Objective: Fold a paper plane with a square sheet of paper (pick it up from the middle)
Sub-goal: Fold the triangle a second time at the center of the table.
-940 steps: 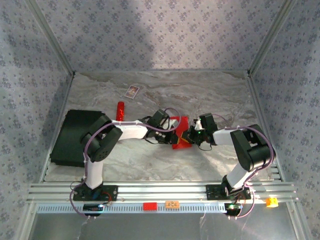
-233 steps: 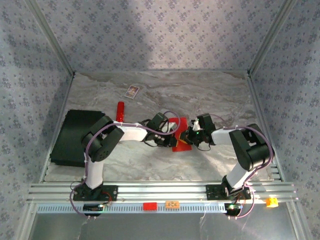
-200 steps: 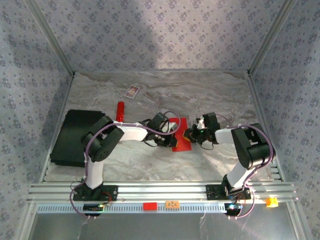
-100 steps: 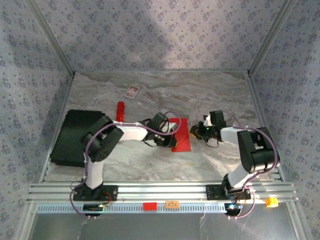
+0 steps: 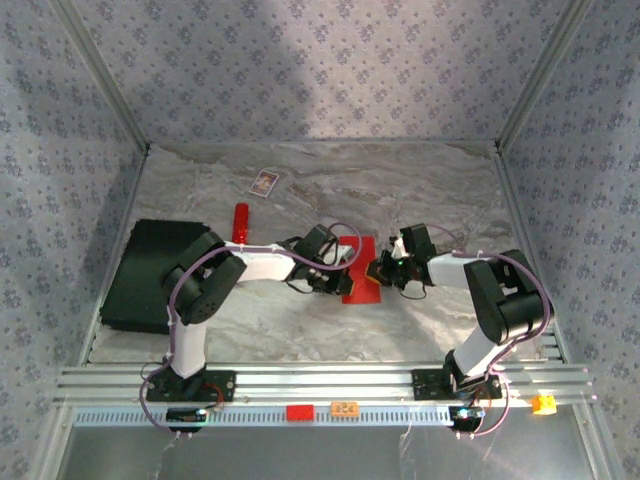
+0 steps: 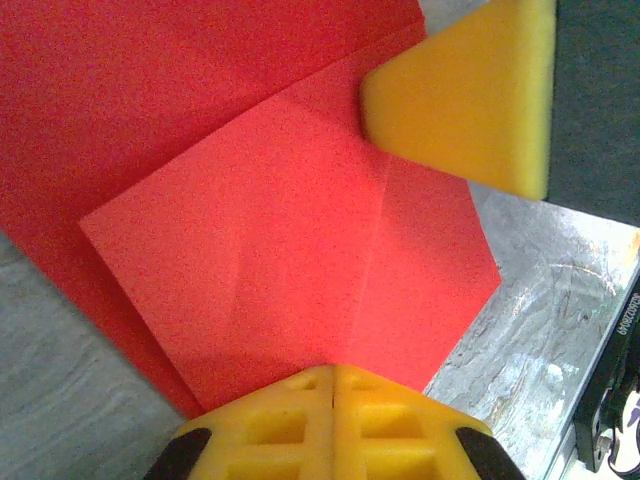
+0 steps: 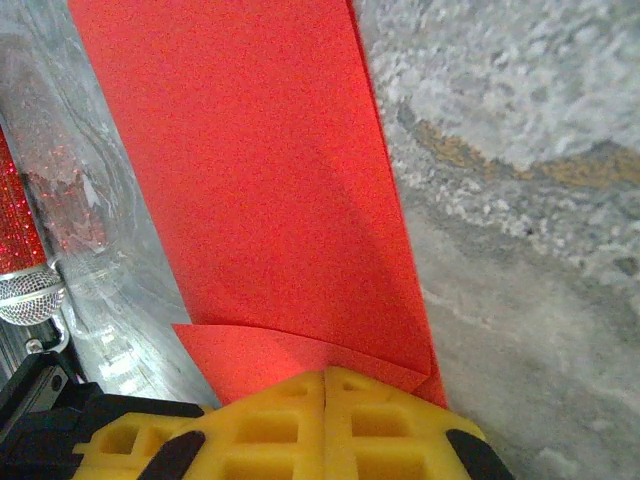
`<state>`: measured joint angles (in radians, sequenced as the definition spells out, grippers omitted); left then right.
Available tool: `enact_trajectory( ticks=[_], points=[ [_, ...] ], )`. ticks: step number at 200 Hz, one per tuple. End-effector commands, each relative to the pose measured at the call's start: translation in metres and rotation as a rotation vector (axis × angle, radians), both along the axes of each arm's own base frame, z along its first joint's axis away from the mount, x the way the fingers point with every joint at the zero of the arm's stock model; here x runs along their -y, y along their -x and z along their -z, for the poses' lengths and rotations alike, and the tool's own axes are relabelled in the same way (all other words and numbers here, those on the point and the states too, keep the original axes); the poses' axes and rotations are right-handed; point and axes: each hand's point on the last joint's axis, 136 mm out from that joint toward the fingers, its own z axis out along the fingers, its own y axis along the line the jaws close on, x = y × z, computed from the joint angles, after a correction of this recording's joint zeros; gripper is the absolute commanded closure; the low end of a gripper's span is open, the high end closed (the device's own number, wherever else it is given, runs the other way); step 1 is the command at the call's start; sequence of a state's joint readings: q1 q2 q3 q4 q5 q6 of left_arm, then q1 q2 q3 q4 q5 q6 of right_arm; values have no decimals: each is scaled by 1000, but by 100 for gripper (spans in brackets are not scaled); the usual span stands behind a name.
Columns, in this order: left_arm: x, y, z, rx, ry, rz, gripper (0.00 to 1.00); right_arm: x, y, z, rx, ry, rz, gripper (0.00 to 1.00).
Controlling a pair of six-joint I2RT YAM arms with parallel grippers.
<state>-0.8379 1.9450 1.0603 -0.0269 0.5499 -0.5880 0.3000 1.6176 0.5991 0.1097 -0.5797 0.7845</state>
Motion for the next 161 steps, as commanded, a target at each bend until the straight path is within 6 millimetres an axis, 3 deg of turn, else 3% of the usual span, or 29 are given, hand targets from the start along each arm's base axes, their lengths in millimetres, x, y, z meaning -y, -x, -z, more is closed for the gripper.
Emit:
enact_trajectory(
  ticks=[1,29,52,107,134,161],
  points=[
    [10,-2,-21,-26,55,-8,98,16,17,28,-80,79,30,99],
    [27,-7,-28,-39,100,-4,96,17,17,28,-79,78,33,99],
    [32,-13,-21,-53,87,-14,96,16,17,28,-80,75,34,99],
    [16,1,15,-105,-41,-11,96,19,19,32,-86,79,45,98],
    [4,10,20,-75,-112,25,96,20,20,33,-90,79,50,98],
    [-5,15,13,-43,-127,45,93,21,19,33,-89,80,52,98]
  ],
)
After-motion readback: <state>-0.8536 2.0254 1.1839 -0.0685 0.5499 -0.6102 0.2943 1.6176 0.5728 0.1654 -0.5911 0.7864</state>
